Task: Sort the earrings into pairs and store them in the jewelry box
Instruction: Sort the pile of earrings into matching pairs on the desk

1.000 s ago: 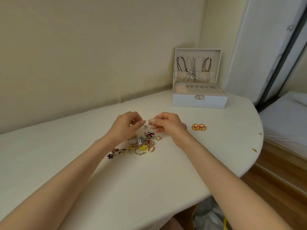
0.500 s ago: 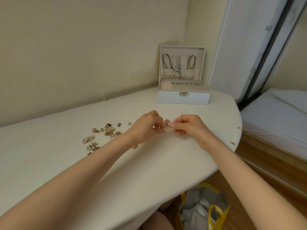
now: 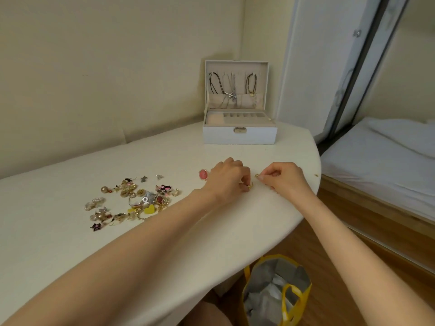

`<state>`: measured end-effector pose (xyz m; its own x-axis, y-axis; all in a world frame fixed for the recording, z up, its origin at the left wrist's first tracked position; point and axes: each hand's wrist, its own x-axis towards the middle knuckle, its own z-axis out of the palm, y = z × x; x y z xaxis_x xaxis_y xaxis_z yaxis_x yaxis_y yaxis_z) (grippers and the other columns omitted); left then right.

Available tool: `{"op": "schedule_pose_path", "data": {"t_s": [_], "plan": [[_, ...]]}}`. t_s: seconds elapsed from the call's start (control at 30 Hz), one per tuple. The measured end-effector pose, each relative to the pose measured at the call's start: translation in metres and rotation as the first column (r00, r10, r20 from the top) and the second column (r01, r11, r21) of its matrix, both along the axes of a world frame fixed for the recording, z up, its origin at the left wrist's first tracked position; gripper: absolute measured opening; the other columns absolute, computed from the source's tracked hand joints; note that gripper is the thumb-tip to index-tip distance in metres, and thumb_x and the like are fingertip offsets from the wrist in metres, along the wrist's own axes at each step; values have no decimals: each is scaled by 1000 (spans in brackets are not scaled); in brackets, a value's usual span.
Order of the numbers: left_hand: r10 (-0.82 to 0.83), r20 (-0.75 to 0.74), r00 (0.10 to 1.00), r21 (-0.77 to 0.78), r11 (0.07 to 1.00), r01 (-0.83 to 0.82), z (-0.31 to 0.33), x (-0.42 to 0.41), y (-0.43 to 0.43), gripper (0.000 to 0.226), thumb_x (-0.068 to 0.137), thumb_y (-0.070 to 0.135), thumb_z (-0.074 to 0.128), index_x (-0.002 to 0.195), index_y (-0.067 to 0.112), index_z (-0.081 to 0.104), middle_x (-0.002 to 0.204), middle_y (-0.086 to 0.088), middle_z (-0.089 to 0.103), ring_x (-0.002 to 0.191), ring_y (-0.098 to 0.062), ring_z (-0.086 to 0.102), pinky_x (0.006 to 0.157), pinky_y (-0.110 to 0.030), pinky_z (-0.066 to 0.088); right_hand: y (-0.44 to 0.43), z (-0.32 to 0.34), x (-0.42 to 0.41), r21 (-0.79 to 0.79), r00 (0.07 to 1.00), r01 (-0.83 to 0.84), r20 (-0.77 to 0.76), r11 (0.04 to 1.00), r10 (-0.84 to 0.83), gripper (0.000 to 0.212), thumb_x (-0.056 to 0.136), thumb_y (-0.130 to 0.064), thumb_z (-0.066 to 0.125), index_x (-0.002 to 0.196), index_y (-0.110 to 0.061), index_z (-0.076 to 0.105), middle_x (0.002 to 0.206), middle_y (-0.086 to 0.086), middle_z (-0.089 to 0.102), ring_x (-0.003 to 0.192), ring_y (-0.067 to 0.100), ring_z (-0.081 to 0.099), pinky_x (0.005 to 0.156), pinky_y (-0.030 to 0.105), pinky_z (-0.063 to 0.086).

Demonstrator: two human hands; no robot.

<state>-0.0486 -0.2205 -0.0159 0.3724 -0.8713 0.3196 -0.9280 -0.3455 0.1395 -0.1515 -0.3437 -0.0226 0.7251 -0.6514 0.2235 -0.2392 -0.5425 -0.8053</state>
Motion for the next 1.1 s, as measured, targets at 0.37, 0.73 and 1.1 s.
{"op": "schedule_pose_path", "data": {"t_s": [0.37, 0.73, 1.1], "plan": [[61, 65, 996, -23, 998, -59, -3, 14, -52, 16, 86, 24, 57, 100, 19, 66, 108, -3, 58, 106, -24, 42, 77, -27, 23, -31, -5, 11, -207, 995, 21, -90, 978, -40, 6, 81, -11, 69, 78, -16, 70, 72, -7, 59, 74, 16, 57, 77, 33, 51], [81, 67, 994, -112, 991, -74, -9, 13, -38, 30, 87, 28, 59, 113, 16, 53, 114, -1, 57, 109, -23, 41, 79, -27, 24, -27, -10, 12, -311, 993, 72, -65, 948, -96, 11, 84, -10, 64, 87, -19, 68, 86, 3, 63, 84, 18, 58, 75, 30, 48], [7, 235, 972, -72, 997, 11, -15, 6, 76, 37, 64, 27, 78, 96, 16, 63, 102, -4, 62, 92, -30, 54, 73, -34, 36, 46, -4, 19, -266, 984, -160, 39, 951, 176, 7, 81, -16, 68, 83, -22, 69, 82, -11, 60, 67, -3, 51, 68, 16, 39]]}}
